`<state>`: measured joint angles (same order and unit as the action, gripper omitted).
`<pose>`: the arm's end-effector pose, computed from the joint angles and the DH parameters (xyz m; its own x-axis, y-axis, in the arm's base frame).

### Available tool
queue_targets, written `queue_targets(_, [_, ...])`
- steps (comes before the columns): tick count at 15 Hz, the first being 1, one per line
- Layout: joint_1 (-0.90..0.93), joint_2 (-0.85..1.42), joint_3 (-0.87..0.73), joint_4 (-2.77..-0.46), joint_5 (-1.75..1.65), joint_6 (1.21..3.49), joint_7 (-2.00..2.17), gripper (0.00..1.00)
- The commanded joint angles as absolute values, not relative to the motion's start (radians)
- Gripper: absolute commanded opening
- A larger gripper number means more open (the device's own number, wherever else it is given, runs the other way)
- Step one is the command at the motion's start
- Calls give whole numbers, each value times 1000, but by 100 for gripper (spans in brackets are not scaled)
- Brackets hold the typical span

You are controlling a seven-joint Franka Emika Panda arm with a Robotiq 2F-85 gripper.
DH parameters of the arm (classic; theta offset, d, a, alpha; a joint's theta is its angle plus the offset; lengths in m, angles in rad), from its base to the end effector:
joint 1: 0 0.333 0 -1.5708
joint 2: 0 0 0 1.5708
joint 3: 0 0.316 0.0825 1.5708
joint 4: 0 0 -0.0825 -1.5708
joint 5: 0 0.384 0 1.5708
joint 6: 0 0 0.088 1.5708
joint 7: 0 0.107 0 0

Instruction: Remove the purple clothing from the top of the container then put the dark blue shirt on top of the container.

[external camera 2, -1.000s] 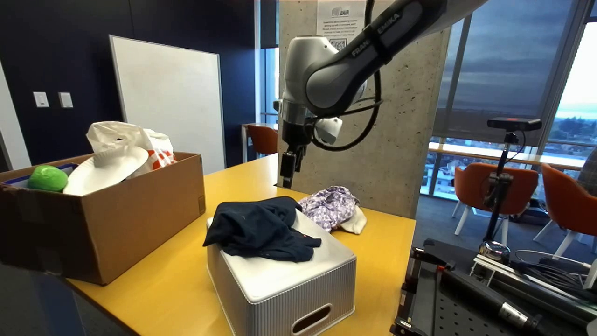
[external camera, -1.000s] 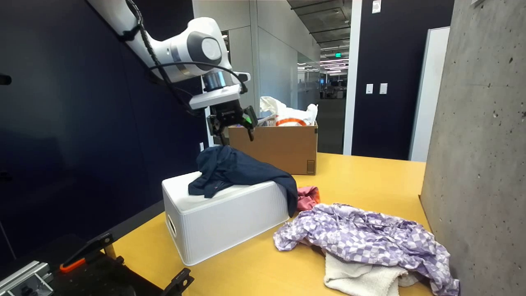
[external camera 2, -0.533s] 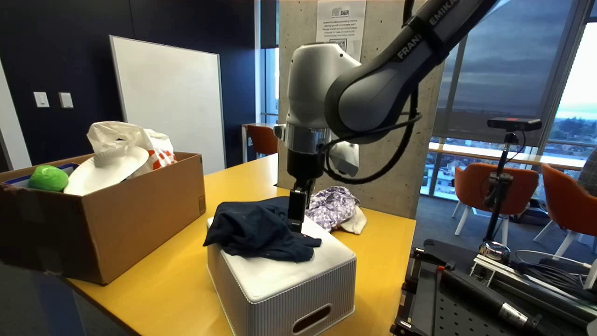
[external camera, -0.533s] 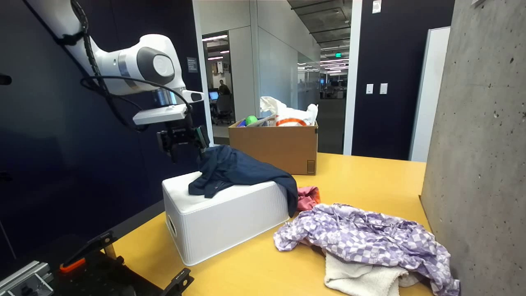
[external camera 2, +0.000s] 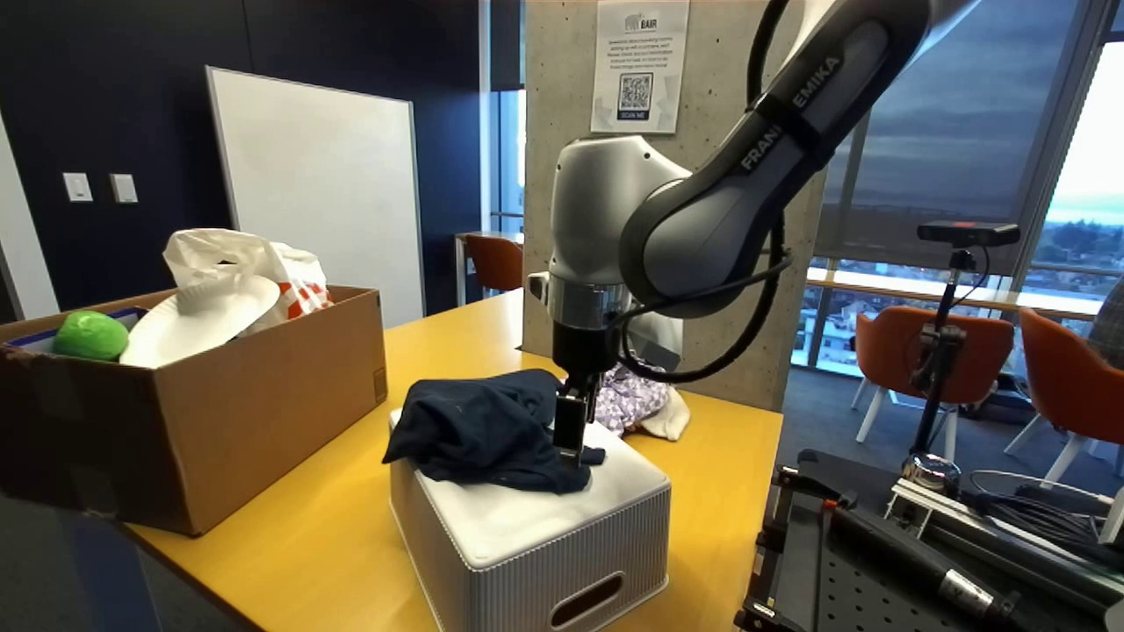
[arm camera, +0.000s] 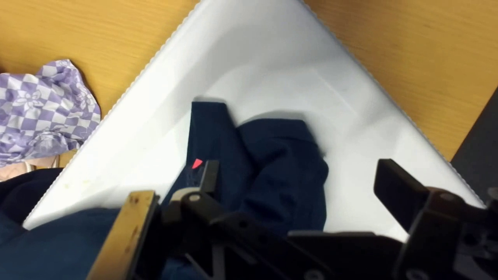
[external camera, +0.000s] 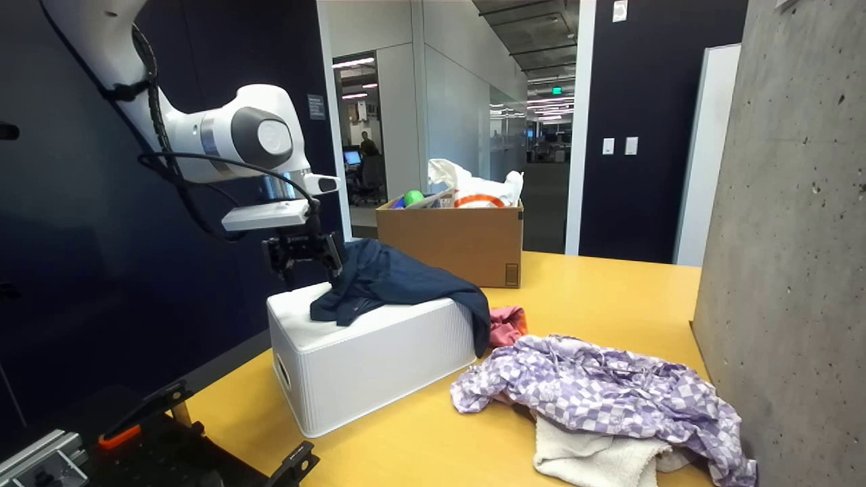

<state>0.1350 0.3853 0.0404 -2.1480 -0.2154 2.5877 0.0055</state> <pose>0.5662 0.1043 0.2248 0.9386 0.3418 0.0468 0.3355 -0.9359 0.1071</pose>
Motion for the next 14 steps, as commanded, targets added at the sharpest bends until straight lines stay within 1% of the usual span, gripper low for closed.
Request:
queue_targets(1, [128,465,38,-2095,-215,2628,-14,100])
queue_targets(5, [131,533,34,-2050,-215,2653,-27,100])
queue_targets(6, [130,546,33,-2040,-215,2657,-29,82])
queue_targets(7, [130,555,31,-2032,-215,2658,-29,74])
queue_targets(8, [130,559,32,-2030,-213,2663,-29,68])
queue_targets(9, [134,562,30,-2027,-216,2667,-27,58])
queue_targets(10, [136,561,30,-2026,-216,2668,-26,51])
queue_targets(11, [137,559,29,-2026,-217,2672,-25,42])
queue_targets(13, [145,553,23,-2034,-226,2685,-16,29])
queue_targets(14, [147,548,21,-2038,-227,2684,-13,21])
